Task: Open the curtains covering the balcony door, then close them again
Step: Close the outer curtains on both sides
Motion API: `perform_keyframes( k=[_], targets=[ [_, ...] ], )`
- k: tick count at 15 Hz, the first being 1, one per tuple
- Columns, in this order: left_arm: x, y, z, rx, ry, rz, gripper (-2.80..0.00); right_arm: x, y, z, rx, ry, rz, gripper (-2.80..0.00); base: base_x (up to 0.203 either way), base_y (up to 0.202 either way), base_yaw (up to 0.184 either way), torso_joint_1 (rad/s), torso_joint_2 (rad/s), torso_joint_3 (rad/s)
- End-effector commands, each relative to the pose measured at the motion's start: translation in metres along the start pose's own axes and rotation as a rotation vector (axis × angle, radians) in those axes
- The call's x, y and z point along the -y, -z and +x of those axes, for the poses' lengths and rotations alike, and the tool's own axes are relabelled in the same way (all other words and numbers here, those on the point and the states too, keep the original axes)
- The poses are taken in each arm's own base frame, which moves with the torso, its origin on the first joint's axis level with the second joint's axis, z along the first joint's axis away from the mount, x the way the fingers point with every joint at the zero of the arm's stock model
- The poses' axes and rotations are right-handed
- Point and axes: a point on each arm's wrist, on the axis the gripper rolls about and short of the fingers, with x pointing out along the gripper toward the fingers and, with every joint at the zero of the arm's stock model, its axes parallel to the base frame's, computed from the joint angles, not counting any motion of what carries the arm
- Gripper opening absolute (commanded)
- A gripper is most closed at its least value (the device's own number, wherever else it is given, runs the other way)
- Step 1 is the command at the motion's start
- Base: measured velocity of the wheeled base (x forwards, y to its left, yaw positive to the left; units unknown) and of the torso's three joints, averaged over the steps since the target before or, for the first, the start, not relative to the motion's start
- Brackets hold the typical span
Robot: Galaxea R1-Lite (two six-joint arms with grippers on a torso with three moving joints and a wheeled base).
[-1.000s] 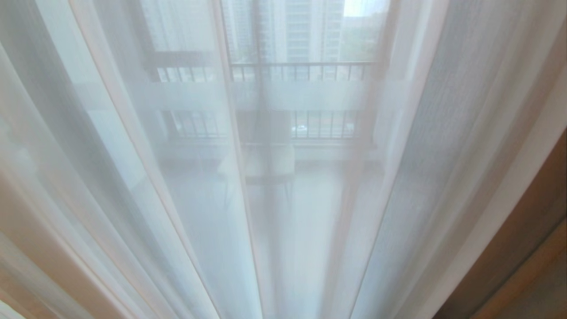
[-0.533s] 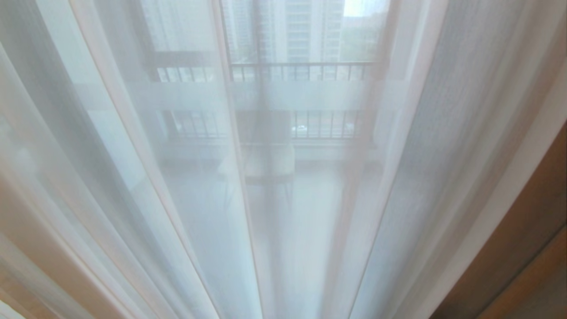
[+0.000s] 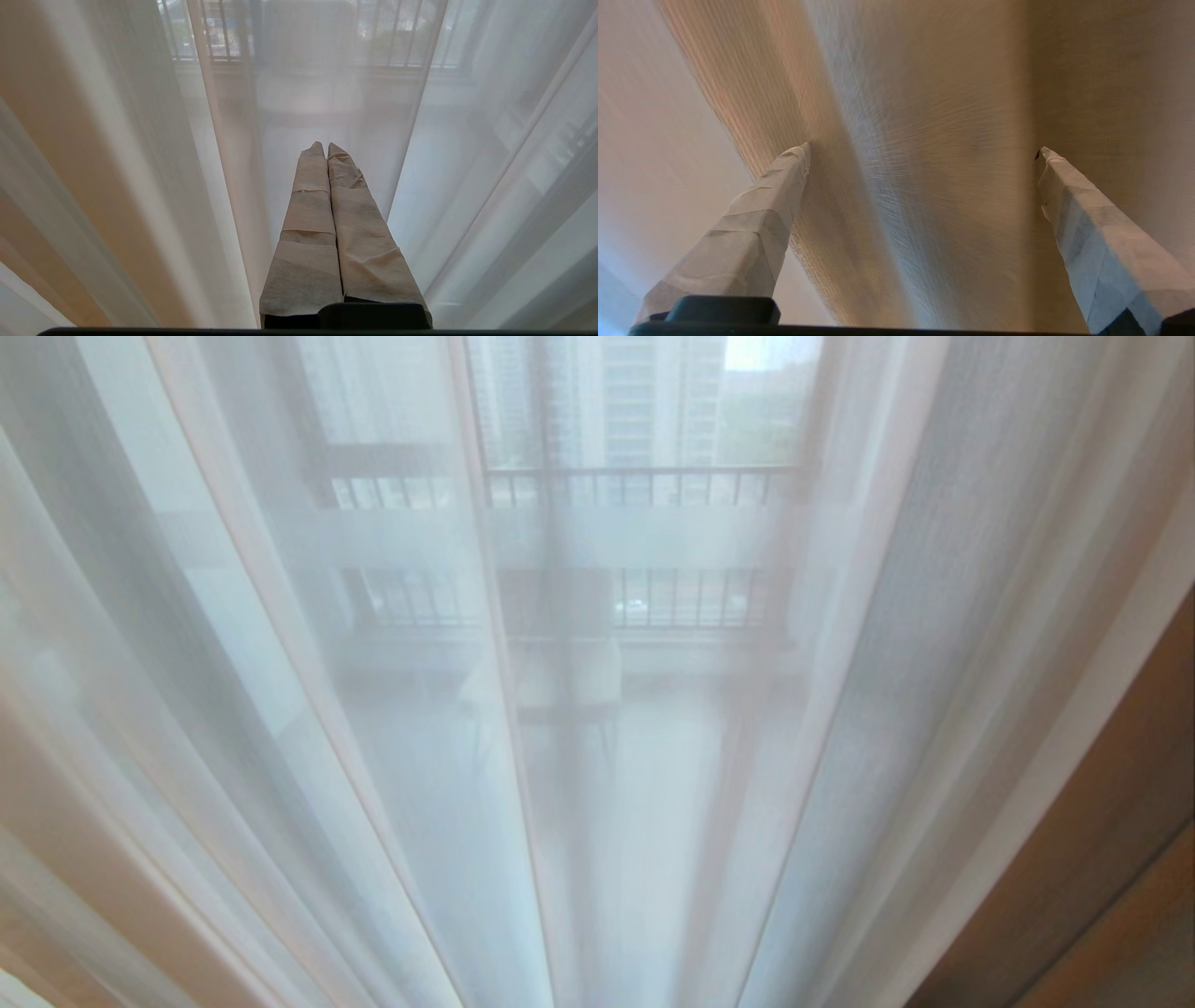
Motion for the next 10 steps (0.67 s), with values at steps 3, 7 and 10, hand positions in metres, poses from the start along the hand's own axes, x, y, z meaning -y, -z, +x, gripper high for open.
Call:
perform_keyframes(
  k=[3, 7, 10],
  targets=[
    [0.000, 0.000, 0.000, 0.001, 0.000, 0.000, -2.80, 0.001, 0.016, 0.025, -0.086, -0.078, 0.006, 0.00, 0.000, 0.000, 0.000, 0.000, 0.00, 0.000],
    [0.000, 0.000, 0.000, 0.001, 0.000, 0.000, -2.80, 0.002, 0.023, 0.040, -0.113, -0.086, 0.013, 0.00, 0.000, 0.000, 0.000, 0.000, 0.00, 0.000],
    [0.000, 0.000, 0.000, 0.001, 0.000, 0.000, -2.80, 0.002, 0.025, 0.049, -0.097, -0.117, 0.015, 0.00, 0.000, 0.000, 0.000, 0.000, 0.00, 0.000]
  ],
)
